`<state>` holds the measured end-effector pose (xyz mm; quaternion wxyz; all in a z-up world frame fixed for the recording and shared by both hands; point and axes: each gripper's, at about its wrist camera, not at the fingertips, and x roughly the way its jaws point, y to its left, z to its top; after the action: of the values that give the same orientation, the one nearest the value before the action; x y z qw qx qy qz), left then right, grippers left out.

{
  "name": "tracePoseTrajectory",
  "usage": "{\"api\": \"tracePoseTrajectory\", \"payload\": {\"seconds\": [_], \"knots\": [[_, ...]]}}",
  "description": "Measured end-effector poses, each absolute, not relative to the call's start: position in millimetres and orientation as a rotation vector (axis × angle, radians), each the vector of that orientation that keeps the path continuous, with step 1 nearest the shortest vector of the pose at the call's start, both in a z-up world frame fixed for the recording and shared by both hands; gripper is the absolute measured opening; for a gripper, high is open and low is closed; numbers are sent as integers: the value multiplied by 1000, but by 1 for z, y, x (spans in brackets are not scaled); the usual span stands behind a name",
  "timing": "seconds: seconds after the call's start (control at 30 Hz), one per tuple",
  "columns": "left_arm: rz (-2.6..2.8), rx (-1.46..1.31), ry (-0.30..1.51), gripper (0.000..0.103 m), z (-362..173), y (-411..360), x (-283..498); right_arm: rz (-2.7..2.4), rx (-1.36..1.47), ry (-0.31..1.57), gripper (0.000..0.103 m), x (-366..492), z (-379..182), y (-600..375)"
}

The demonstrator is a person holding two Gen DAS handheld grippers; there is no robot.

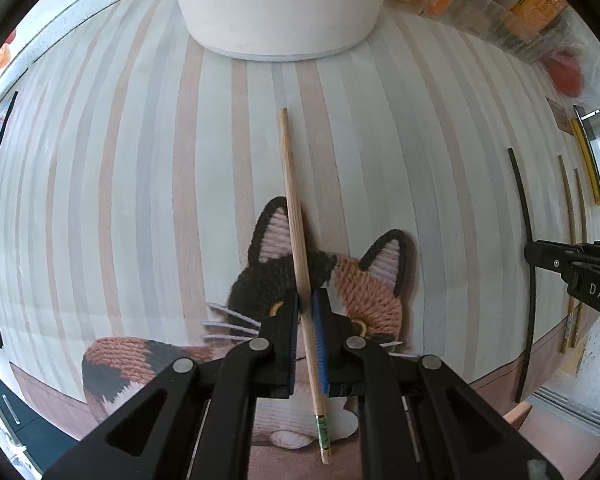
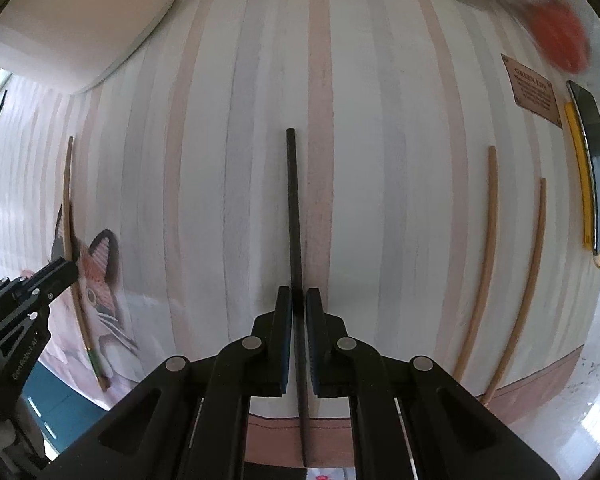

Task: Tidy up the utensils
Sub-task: 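Lift both chopsticks upright and carry them to the cream holder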

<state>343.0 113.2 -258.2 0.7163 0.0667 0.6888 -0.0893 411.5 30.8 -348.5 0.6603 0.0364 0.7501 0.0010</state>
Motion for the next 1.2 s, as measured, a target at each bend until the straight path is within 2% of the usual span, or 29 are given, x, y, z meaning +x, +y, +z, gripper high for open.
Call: {"api": "tracePoseTrajectory", "payload": {"seconds": [0.27, 0.47, 0.67, 1.2], "knots": [[-213, 213, 1506, 5, -257, 101, 343, 8, 138, 1712, 8, 424, -349, 49], [-254, 247, 1411, 4, -238, 94, 339, 15, 234, 1622, 6, 412, -347, 42], [-283, 227, 1339, 4, -206, 92, 338, 39, 334, 1490, 6, 398, -322, 42], [-250, 111, 1140, 4, -133, 138, 333, 134, 274, 1203, 5, 375, -241, 34]]}}
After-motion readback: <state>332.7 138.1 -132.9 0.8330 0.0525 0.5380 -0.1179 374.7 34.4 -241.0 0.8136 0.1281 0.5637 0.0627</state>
